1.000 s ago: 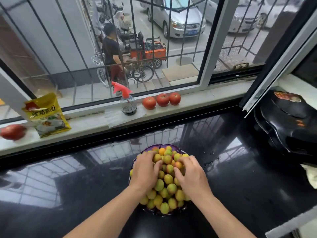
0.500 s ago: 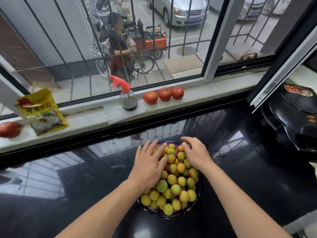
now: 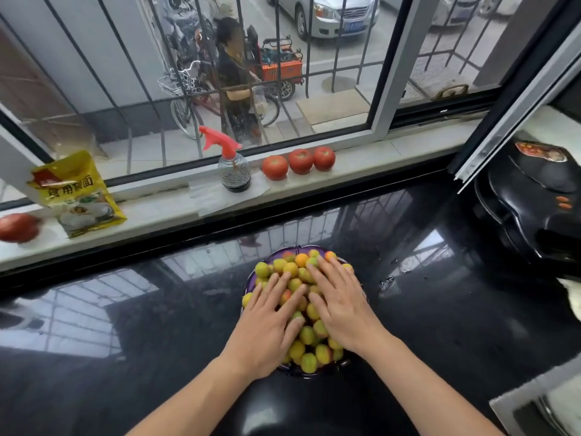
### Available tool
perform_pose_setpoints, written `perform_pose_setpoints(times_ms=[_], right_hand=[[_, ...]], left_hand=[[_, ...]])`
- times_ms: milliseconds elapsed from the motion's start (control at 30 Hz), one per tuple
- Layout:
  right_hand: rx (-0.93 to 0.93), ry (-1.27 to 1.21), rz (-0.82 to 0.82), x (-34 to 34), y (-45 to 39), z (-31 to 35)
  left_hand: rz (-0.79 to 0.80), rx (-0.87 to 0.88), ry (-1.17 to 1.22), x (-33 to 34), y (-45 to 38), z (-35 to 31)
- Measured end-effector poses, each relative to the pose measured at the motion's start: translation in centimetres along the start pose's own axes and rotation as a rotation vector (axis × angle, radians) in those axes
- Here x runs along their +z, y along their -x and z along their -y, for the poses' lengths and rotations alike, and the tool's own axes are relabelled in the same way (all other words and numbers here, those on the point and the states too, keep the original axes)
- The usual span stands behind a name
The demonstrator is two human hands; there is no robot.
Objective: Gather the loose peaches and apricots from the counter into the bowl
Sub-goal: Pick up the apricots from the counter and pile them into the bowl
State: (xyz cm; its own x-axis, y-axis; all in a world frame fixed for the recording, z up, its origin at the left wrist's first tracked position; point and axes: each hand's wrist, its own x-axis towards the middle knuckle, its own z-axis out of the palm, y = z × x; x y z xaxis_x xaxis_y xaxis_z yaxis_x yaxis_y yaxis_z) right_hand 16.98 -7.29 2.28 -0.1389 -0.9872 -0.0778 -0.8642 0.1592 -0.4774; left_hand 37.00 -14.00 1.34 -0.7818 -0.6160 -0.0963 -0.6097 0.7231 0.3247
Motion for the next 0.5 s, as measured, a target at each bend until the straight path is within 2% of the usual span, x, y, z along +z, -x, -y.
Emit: perform_pose_setpoints(times_ms=[67, 300, 500], right_hand=[[-0.023, 0.061, 0.045, 0.4, 0.1, 1.3], [-0.043, 0.134, 0.033, 1.6, 2.7, 2.1], [0.099, 0.078, -0.180, 1.3, 4.3, 1.4]], left_hand=[[-0.030, -0.029, -0.007, 0.3, 1.1, 0.2], [-0.135, -0.073, 0.053, 2.4, 4.8, -0.2], [-0.141, -0.161, 0.060, 2.5, 4.0, -0.8]])
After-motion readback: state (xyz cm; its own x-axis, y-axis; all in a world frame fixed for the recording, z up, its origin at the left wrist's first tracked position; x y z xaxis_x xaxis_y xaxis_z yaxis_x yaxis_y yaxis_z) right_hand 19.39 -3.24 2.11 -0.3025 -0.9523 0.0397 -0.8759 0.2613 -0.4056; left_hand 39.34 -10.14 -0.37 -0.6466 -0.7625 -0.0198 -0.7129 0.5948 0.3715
